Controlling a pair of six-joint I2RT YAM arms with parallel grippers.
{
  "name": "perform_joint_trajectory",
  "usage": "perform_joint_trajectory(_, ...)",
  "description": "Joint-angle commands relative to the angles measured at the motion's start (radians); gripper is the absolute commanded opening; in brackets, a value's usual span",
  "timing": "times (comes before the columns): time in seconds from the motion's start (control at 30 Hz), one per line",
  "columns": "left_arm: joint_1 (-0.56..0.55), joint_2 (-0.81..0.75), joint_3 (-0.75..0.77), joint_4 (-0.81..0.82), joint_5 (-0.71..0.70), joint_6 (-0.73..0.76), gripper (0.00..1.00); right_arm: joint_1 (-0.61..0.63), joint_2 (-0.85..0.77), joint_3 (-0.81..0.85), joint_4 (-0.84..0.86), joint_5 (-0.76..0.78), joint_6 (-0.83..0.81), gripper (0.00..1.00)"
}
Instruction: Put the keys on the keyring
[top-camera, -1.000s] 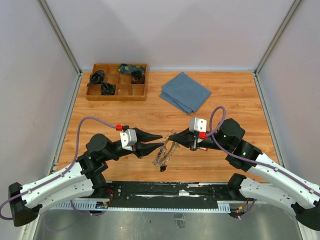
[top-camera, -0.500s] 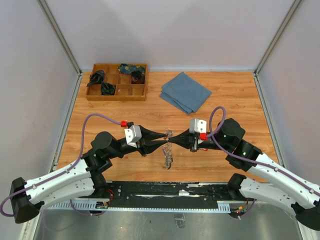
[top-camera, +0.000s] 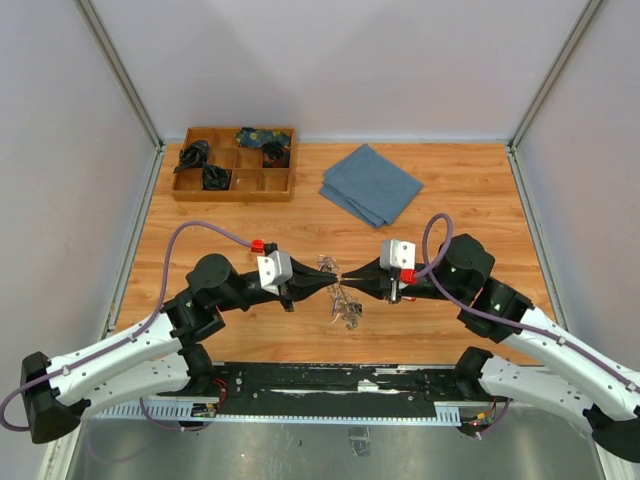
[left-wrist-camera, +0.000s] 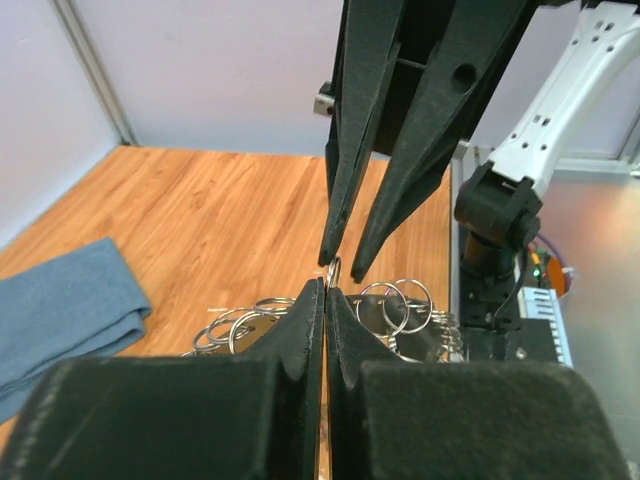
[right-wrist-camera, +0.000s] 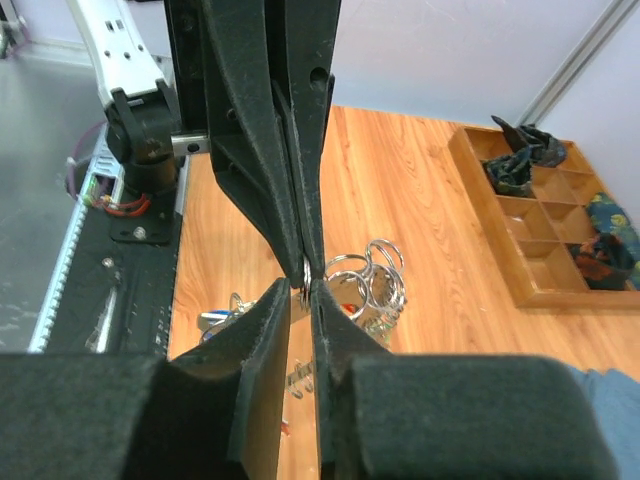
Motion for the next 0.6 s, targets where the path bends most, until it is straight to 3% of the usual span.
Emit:
perform_joint_trajectory(0.0,0.004,0.008,0.108,-0.170,0.003,0.149,0.01,0.020,0.006,0.093,-0.170,0.031,-0.109,0.22)
perform_joint_trajectory(0.2,0.004,0.069,0.252,-0.454,0.000,0.331,0.01,0.020,0.047,0.141,-0.330,0.086,-0.194,0.33)
perform_joint_trajectory(0.47,0.004,0.174,0.390,-0.663,0.017,0.438,0.00,0.030,0.112,0.148,-0.327,0.112,-0.214,0.34)
perform_joint_trajectory(0.57,0.004,0.184,0.402,-0.674,0.019,0.439,0.00,0.046,0.127,0.145,-0.301,0.100,-0.208,0.30)
